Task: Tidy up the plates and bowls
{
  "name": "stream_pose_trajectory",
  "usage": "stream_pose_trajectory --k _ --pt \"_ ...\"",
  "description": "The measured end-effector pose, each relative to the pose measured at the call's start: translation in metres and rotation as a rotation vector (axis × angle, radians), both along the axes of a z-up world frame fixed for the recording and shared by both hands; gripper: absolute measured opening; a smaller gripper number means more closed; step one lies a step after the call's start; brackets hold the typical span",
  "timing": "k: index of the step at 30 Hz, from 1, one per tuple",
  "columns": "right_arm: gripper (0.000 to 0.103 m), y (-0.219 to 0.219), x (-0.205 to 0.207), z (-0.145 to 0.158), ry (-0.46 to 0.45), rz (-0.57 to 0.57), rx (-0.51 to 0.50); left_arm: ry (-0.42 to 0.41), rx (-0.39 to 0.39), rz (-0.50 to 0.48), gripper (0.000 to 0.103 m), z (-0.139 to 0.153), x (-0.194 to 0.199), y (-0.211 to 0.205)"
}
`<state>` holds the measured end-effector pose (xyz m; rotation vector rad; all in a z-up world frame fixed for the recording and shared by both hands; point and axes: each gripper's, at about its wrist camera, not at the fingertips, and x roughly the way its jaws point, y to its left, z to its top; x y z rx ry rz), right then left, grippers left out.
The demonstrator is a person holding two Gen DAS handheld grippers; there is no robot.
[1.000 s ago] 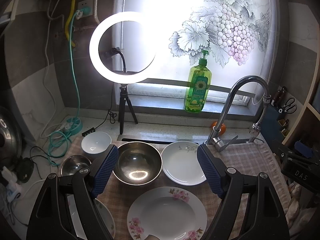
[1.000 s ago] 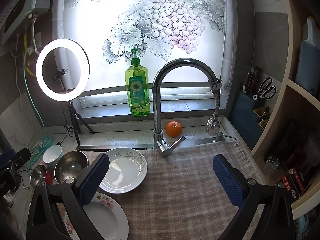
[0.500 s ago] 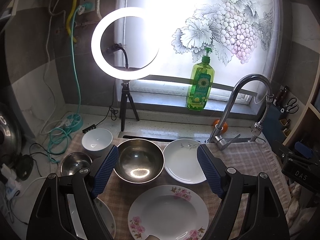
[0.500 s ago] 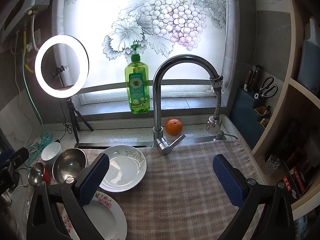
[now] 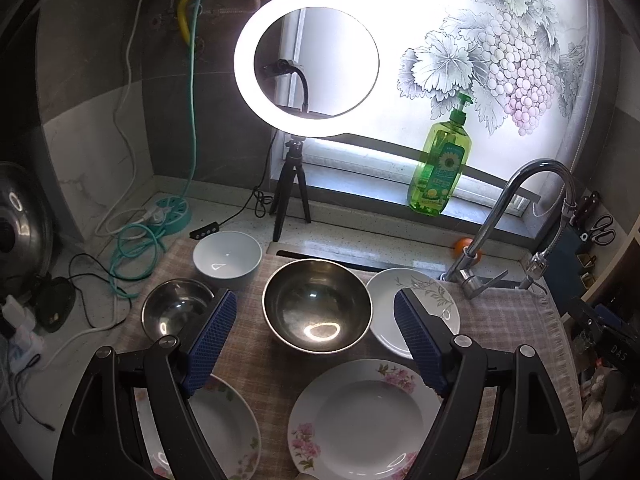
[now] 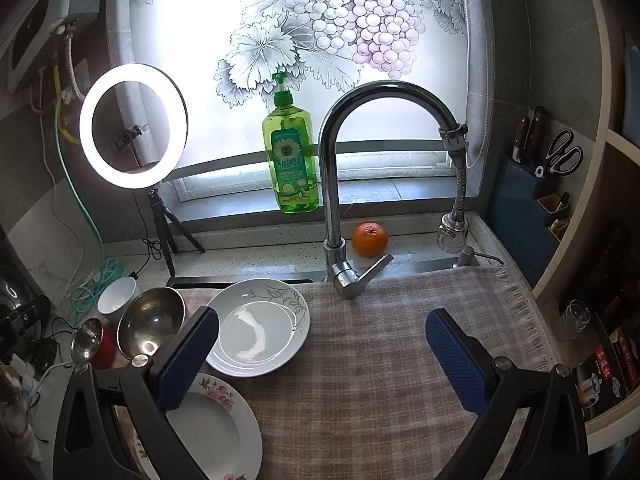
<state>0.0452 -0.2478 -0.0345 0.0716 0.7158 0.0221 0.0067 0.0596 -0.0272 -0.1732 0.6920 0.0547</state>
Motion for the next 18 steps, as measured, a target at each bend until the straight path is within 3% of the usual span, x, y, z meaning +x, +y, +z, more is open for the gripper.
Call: stream_pose_trajectory --k 11,18 --pt "0.102 0.017 0.01 -0.021 0.071 0.125 0.009 0.07 -0.045 0.054 0.081 -0.024 -0.009 0.029" --pt "0.097 0.029 0.013 -0.047 0.155 0.204 0.042 0.171 -0.076 -0.003 0.067 -0.055 -0.01 0.032"
